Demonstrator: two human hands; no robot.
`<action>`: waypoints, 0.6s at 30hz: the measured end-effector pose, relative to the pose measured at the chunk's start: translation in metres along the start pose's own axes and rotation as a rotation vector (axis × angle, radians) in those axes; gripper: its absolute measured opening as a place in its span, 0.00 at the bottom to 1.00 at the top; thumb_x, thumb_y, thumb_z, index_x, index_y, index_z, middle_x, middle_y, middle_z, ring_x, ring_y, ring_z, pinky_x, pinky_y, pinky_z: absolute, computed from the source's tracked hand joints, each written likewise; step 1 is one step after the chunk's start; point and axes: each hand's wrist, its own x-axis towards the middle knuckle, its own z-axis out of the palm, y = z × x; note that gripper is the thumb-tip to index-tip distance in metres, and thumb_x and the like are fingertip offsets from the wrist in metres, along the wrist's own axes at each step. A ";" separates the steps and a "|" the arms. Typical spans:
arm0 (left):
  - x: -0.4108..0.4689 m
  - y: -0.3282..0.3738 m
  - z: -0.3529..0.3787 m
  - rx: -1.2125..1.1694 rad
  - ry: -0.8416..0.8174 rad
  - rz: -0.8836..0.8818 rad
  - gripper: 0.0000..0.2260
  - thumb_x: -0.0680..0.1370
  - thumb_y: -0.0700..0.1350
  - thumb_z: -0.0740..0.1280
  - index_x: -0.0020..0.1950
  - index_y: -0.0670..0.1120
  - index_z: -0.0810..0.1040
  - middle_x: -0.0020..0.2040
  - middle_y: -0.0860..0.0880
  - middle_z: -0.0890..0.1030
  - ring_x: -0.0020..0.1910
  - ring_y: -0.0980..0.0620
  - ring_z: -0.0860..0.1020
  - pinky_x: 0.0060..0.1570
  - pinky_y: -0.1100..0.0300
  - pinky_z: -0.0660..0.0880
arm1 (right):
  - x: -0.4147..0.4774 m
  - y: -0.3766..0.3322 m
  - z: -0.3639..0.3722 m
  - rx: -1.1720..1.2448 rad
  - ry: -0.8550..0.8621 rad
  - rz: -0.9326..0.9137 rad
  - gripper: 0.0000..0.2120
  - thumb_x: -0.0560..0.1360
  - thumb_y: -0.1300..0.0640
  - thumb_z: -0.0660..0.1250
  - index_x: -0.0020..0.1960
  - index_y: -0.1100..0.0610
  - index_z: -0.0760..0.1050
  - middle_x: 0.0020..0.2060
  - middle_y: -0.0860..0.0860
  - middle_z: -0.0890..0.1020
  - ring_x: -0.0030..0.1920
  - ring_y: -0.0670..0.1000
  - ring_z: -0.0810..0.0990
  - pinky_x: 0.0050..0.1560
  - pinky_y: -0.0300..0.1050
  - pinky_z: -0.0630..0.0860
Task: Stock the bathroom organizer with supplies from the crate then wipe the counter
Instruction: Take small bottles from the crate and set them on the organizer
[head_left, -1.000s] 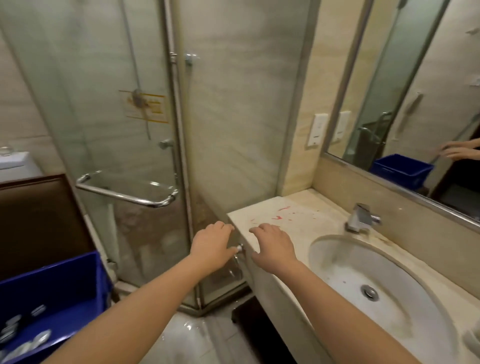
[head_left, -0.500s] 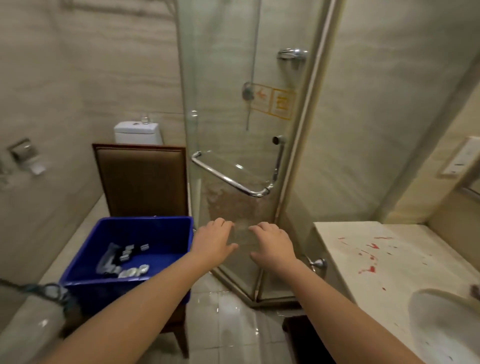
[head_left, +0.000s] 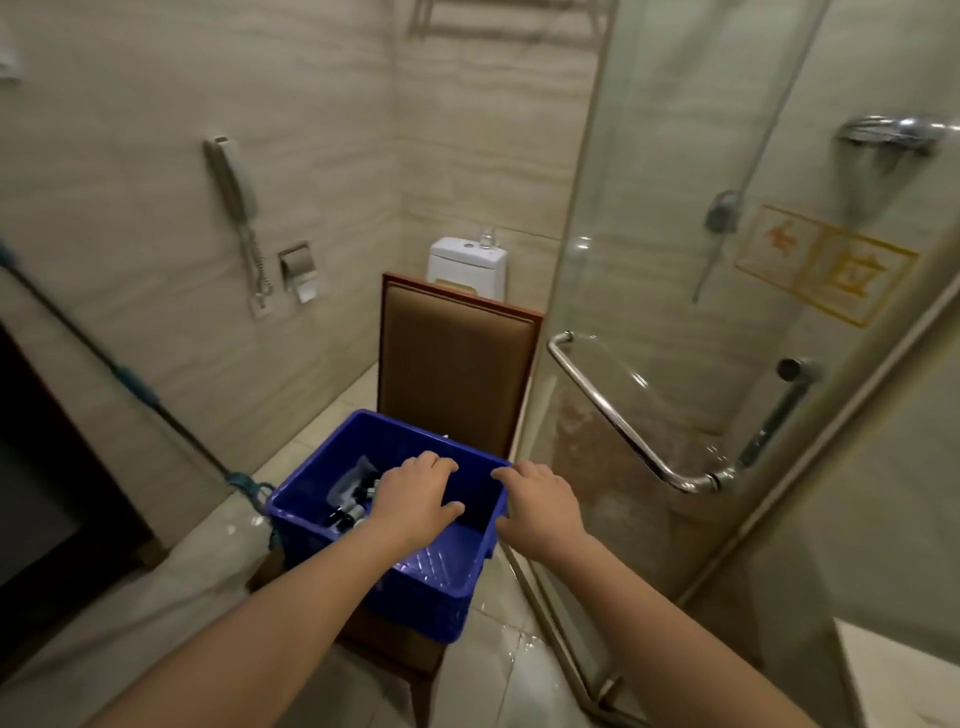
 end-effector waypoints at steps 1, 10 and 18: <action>0.003 -0.006 0.001 -0.004 0.006 -0.031 0.27 0.77 0.58 0.66 0.73 0.52 0.65 0.68 0.51 0.71 0.63 0.50 0.72 0.58 0.53 0.74 | 0.011 0.001 0.002 -0.001 -0.017 -0.026 0.28 0.74 0.50 0.66 0.72 0.48 0.66 0.63 0.48 0.73 0.64 0.52 0.71 0.64 0.49 0.69; 0.009 -0.050 0.016 -0.045 0.056 -0.299 0.25 0.76 0.58 0.66 0.71 0.53 0.67 0.65 0.53 0.72 0.63 0.51 0.72 0.57 0.55 0.72 | 0.085 -0.009 0.026 -0.021 -0.122 -0.233 0.29 0.74 0.51 0.66 0.74 0.49 0.64 0.66 0.49 0.72 0.66 0.54 0.69 0.65 0.49 0.68; 0.023 -0.083 0.024 -0.075 0.035 -0.446 0.25 0.76 0.57 0.67 0.71 0.54 0.67 0.65 0.53 0.72 0.63 0.51 0.73 0.56 0.56 0.71 | 0.134 -0.023 0.053 -0.017 -0.211 -0.310 0.28 0.74 0.51 0.66 0.73 0.50 0.65 0.66 0.50 0.72 0.65 0.54 0.70 0.62 0.49 0.71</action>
